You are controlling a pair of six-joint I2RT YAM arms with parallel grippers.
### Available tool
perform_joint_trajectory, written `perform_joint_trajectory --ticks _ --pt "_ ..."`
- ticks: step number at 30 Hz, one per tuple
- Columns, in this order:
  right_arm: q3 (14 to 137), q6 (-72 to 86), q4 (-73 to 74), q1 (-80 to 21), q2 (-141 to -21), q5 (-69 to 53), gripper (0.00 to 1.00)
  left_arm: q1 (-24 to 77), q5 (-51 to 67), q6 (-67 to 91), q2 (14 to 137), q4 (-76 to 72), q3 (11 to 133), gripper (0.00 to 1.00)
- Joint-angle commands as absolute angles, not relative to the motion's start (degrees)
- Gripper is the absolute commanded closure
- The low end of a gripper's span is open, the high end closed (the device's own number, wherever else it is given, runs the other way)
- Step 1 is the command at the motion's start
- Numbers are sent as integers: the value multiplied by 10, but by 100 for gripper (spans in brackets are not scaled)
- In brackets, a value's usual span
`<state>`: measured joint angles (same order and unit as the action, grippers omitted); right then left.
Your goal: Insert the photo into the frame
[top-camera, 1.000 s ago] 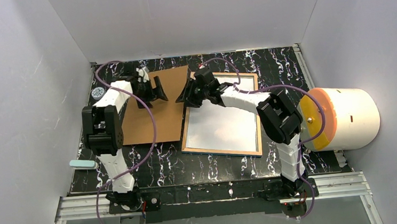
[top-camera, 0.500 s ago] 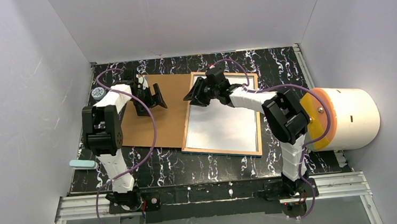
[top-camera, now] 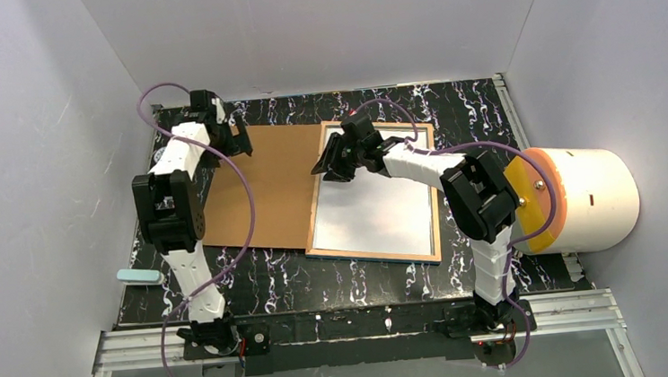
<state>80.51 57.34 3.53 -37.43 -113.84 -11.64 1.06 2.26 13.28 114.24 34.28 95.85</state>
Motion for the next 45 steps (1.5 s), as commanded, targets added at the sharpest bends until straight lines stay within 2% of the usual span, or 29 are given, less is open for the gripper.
perform_joint_trajectory --ticks 1,6,11,14,18,23,34,45 --pt "840 552 60 -377 -1143 -108 48 -37 -5 116 1180 368 957 2" --pt "848 542 66 -377 -1143 -113 48 -74 -5 116 1187 363 935 2" --pt "852 535 66 -377 -1146 -117 48 -97 105 121 1196 358 917 2" --pt "853 533 68 -376 -1146 -113 48 -99 191 123 1204 358 899 5" --pt "856 532 95 -376 -1148 -93 47 -99 248 131 1206 355 874 10" --pt "860 532 122 -374 -1157 -76 46 -100 272 139 1191 350 841 15" --pt "871 525 178 -374 -1165 -18 44 -99 232 135 1165 349 817 16" --pt "899 522 139 -370 -1214 -126 43 -100 231 136 1166 351 818 16"
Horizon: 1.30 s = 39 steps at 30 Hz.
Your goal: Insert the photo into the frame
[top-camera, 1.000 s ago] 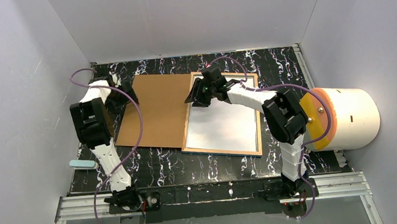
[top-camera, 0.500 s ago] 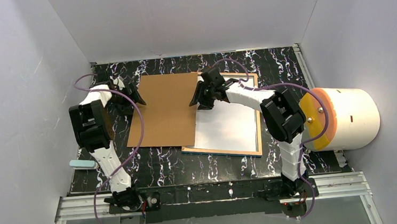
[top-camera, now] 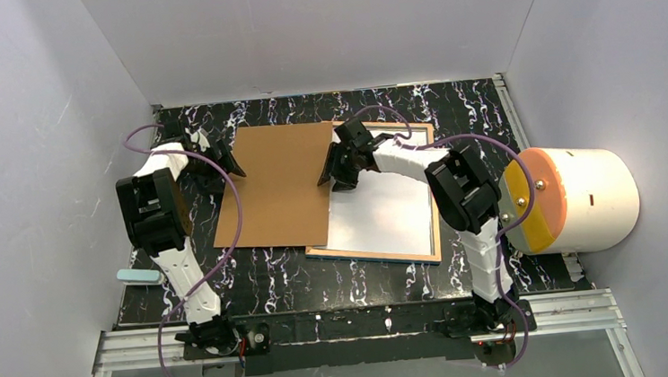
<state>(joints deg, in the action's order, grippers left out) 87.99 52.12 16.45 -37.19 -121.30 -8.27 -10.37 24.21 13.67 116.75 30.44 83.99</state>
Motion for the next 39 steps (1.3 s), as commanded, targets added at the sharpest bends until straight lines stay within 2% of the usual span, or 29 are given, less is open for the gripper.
perform_joint_trajectory --ticks 1,9,17,20,25,29,32,37,39 --pt "898 525 134 -369 -1215 -137 44 -99 232 137 1166 351 819 16" --pt "848 541 10 -368 -1166 -211 51 -99 240 144 1165 347 818 17" --pt "817 567 -123 -368 -1143 -292 63 -98 241 156 1154 339 807 17" --pt "819 568 -137 -368 -1147 -305 64 -99 239 159 1147 337 806 17" --pt "830 574 -136 -368 -1164 -312 57 -98 232 161 1144 336 809 17" --pt "846 577 -127 -368 -1174 -308 60 -99 234 163 1143 336 809 17" --pt "850 577 -123 -368 -1174 -294 71 -99 231 164 1140 337 811 17" --pt "863 583 -103 -367 -1177 -273 96 -98 228 168 1128 343 822 16" --pt "874 588 -95 -366 -1177 -269 99 -99 222 175 1115 344 825 14"
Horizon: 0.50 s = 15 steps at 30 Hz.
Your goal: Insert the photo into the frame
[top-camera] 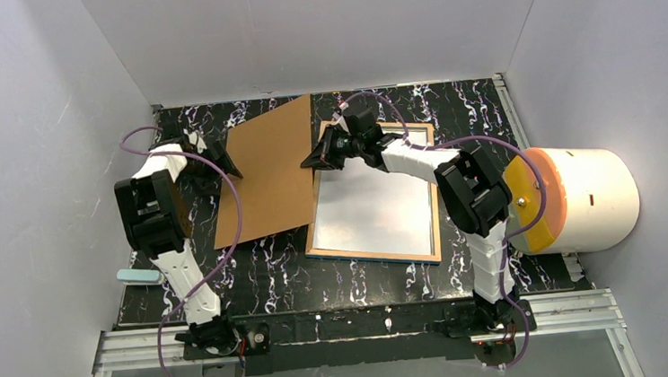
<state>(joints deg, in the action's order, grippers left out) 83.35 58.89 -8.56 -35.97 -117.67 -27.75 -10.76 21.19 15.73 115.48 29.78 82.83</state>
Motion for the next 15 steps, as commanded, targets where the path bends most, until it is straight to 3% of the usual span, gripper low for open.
perform_joint_trajectory --ticks 1,8,15 --pt "880 592 -93 -365 -1176 -267 99 -99 222 178 1107 345 827 13" --pt "944 625 -74 -351 -1174 -273 99 -98 192 219 1007 351 831 2" --pt "989 701 -57 -323 -1174 -296 99 -99 136 288 894 397 824 2"
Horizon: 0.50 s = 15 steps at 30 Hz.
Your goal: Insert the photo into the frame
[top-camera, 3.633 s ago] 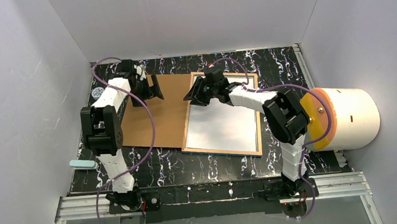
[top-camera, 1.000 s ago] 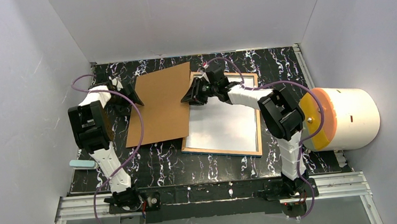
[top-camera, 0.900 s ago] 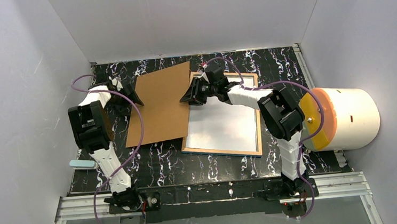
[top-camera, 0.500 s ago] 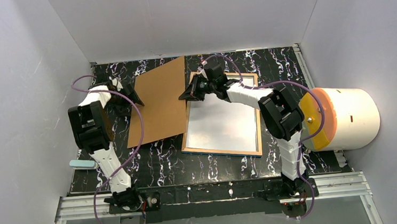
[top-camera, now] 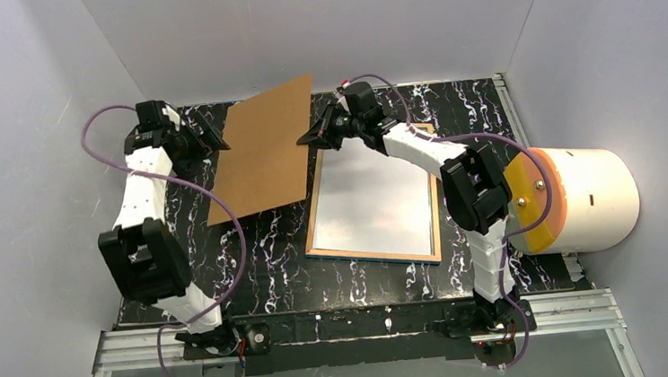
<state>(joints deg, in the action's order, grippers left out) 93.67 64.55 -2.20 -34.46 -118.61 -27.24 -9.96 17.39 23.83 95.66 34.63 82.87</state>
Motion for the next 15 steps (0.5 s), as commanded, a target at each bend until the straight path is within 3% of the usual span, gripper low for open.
perform_joint_trajectory --ticks 1,7,15 --pt "994 711 -56 -320 -1175 -299 99 -99 125 307 876 408 814 2" --pt "1007 763 -57 -307 -1180 -315 99 -99 126 461 739 395 697 2" --pt "997 802 -85 -298 -1182 -329 99 -98 197 531 663 393 657 2"
